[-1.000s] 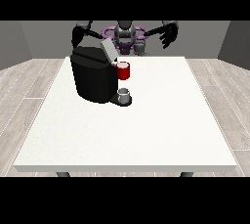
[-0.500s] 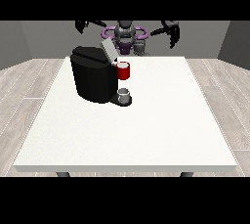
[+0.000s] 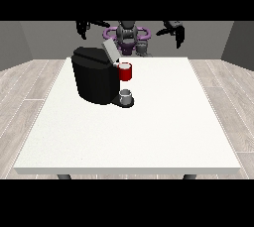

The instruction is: Insert the coffee pod into the coffee machine and close the lid

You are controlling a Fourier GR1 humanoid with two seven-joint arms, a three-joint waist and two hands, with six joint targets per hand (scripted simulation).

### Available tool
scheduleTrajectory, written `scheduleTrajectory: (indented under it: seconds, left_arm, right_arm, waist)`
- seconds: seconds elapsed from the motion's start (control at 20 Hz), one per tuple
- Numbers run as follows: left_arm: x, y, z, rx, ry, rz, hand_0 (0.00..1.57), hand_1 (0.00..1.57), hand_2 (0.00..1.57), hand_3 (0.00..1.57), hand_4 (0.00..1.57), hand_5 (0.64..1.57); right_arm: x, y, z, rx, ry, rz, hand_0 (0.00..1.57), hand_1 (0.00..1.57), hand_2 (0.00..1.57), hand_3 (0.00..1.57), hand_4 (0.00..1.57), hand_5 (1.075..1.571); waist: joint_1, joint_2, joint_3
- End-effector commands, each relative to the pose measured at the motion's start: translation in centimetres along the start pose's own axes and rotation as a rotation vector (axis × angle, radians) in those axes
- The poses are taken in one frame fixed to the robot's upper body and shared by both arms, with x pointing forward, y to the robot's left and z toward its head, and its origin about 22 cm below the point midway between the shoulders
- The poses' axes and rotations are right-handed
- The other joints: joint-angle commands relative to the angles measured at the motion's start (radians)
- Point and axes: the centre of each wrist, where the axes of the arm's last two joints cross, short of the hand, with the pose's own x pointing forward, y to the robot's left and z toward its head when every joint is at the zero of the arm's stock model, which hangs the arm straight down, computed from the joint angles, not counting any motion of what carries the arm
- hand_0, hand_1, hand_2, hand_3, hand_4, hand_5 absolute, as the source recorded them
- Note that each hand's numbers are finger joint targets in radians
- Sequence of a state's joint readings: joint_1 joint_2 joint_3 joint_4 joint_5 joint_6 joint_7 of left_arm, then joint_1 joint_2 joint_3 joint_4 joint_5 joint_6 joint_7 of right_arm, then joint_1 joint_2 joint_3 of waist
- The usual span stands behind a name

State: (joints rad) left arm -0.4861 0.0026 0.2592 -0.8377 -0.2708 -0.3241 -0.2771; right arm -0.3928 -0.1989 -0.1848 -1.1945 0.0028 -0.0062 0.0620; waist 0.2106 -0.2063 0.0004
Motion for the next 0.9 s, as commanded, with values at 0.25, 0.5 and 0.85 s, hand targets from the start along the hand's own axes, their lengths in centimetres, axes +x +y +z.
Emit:
scheduleTrajectory:
  seconds: [0.25,0.5,0.85]
  left_arm:
    - [2.4,-2.8,0.6,0.006,-0.034,0.034,0.00,0.00,0.00,0.00,0.36,1.571]
    - [5.4,-1.3,1.1,0.052,-0.118,-0.033,0.00,0.00,0.00,0.00,0.28,1.571]
    - [7.4,0.1,2.7,0.083,-0.135,-0.037,0.00,0.00,0.00,0.00,0.34,1.571]
  right_arm:
    - [0.3,-0.6,-2.7,-0.018,0.115,-0.102,0.00,0.00,0.00,0.00,0.17,1.571]
    - [0.8,0.9,-3.1,0.042,0.021,-0.062,0.00,0.00,0.00,0.00,0.00,1.571]
    - [2.1,4.4,-4.1,0.103,-0.004,-0.044,0.00,0.00,0.00,0.00,0.00,1.571]
  waist:
    - [0.033,0.036,0.0000]
    - [0.009,0.133,0.0000]
    - [-0.004,0.170,-0.0001]
